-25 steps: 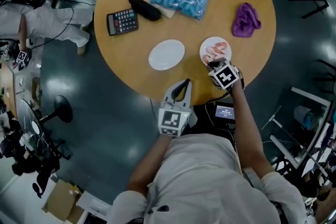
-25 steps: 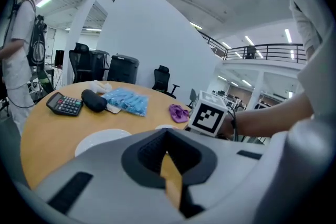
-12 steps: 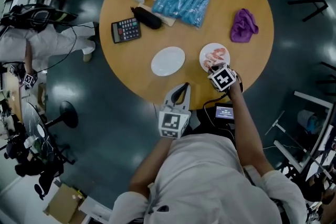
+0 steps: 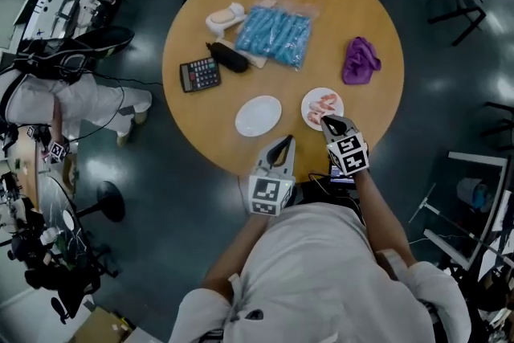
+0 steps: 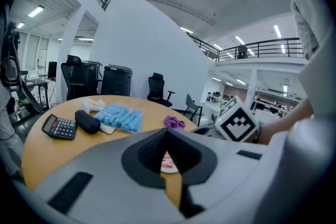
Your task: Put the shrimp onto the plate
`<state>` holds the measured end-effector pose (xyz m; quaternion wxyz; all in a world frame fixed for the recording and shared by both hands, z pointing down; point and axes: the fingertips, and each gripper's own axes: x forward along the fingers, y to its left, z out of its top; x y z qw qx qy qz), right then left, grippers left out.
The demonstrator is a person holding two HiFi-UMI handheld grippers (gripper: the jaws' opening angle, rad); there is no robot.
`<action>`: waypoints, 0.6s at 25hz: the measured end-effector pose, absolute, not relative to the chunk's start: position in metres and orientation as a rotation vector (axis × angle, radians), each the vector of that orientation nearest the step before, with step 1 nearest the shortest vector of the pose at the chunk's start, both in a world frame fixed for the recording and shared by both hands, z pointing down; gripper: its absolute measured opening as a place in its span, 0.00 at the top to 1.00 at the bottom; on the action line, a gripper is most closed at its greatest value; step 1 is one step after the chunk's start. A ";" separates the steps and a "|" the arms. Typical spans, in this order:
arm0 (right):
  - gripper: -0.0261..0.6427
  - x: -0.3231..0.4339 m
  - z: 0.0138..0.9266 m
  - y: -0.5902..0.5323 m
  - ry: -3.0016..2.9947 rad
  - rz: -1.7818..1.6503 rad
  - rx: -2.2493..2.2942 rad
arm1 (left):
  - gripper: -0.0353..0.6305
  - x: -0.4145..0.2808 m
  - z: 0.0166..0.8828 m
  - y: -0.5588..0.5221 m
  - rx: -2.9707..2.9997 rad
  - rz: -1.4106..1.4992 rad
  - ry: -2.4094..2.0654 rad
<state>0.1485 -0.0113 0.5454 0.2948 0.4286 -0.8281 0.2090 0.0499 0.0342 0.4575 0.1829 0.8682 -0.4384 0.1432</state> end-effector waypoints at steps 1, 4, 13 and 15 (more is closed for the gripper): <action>0.92 0.149 0.527 -0.009 -2.253 0.519 1.189 | 0.94 0.052 0.450 0.033 2.471 0.393 -1.238; 0.93 0.159 0.474 -0.001 -2.344 0.401 1.350 | 0.94 0.056 0.426 0.032 2.535 0.378 -1.231; 0.94 0.178 0.343 0.043 -2.512 0.191 1.704 | 0.94 0.052 0.360 0.040 2.606 0.270 -1.297; 0.94 0.178 0.340 0.047 -2.527 0.226 1.726 | 0.94 0.051 0.351 0.043 2.604 0.243 -1.345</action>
